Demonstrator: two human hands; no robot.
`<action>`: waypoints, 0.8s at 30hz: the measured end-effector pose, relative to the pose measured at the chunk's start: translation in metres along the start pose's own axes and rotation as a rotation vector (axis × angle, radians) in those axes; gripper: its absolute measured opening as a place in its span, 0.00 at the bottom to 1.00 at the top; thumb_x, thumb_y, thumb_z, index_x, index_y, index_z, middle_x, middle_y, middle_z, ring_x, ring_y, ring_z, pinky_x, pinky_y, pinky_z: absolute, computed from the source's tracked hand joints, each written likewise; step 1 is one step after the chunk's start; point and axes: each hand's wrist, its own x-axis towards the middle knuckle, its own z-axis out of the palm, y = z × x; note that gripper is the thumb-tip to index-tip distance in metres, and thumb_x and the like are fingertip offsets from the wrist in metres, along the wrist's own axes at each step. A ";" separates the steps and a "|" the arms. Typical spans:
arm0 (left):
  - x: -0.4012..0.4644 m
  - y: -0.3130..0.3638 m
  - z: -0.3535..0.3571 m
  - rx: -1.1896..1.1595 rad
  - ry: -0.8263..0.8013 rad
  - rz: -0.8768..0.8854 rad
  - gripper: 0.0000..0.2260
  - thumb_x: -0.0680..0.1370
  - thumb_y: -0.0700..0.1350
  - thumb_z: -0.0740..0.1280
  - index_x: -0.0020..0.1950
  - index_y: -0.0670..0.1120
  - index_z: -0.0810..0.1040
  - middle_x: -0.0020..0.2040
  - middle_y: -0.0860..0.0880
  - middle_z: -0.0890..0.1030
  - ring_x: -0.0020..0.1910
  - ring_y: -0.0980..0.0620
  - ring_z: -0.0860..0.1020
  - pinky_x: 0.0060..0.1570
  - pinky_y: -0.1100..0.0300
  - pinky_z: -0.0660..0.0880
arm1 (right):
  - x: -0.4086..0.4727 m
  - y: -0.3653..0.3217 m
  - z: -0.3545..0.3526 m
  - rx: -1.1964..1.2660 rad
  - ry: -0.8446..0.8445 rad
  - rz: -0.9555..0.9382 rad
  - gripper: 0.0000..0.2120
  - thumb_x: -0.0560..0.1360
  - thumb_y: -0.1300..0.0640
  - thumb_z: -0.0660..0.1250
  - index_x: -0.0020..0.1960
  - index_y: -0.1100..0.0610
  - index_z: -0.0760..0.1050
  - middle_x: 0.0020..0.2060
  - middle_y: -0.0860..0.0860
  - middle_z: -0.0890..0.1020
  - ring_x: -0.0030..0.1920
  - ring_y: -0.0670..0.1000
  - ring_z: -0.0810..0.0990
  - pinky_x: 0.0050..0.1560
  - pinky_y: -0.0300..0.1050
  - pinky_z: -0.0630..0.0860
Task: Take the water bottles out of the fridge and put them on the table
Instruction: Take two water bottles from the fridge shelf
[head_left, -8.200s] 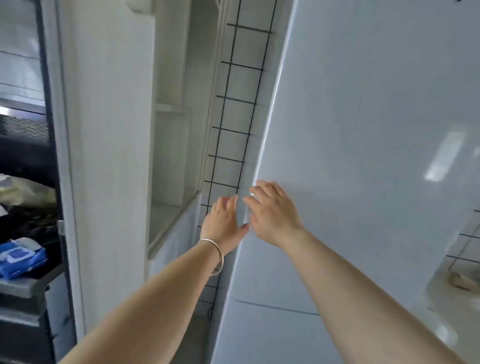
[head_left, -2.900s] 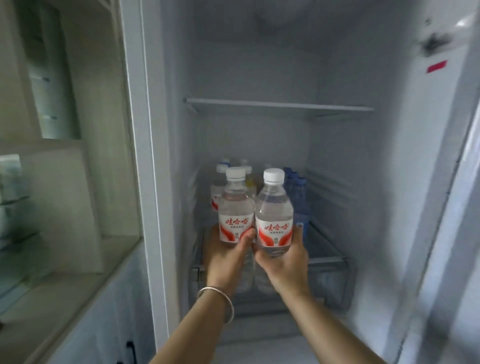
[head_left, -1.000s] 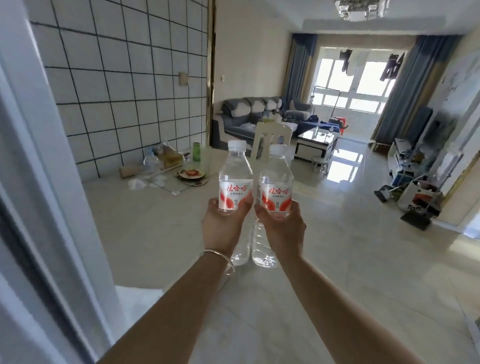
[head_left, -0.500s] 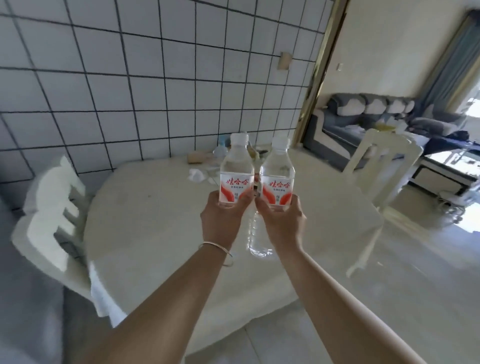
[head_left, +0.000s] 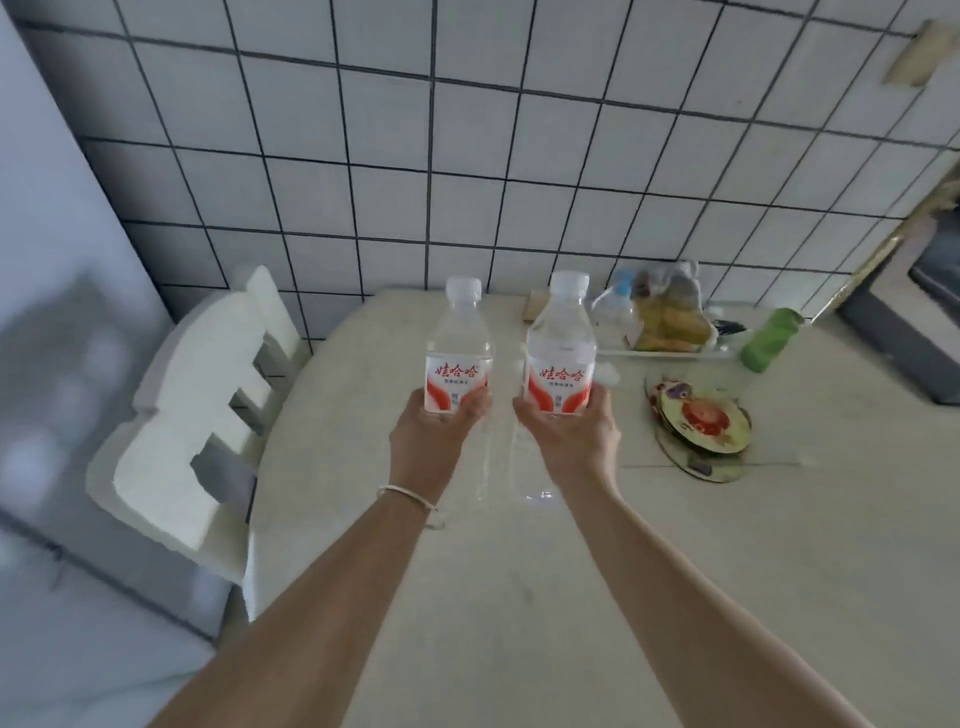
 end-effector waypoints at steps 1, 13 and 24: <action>0.021 -0.005 -0.002 0.008 0.000 -0.025 0.33 0.58 0.73 0.65 0.52 0.51 0.78 0.46 0.53 0.85 0.46 0.52 0.82 0.49 0.46 0.80 | 0.017 -0.001 0.016 -0.002 -0.027 0.014 0.23 0.64 0.50 0.76 0.52 0.50 0.68 0.37 0.41 0.75 0.36 0.38 0.74 0.36 0.35 0.72; 0.243 -0.048 -0.005 0.080 0.036 -0.001 0.28 0.62 0.49 0.80 0.57 0.51 0.71 0.43 0.61 0.79 0.40 0.68 0.78 0.36 0.75 0.74 | 0.190 -0.001 0.183 -0.053 -0.131 0.036 0.24 0.62 0.50 0.78 0.50 0.47 0.67 0.39 0.41 0.76 0.38 0.40 0.75 0.33 0.36 0.69; 0.361 -0.111 -0.004 0.143 0.102 0.184 0.29 0.60 0.42 0.81 0.55 0.51 0.69 0.43 0.62 0.77 0.40 0.73 0.77 0.39 0.79 0.71 | 0.273 0.031 0.281 -0.139 -0.145 0.000 0.27 0.59 0.50 0.79 0.50 0.47 0.66 0.37 0.39 0.74 0.41 0.48 0.77 0.39 0.41 0.72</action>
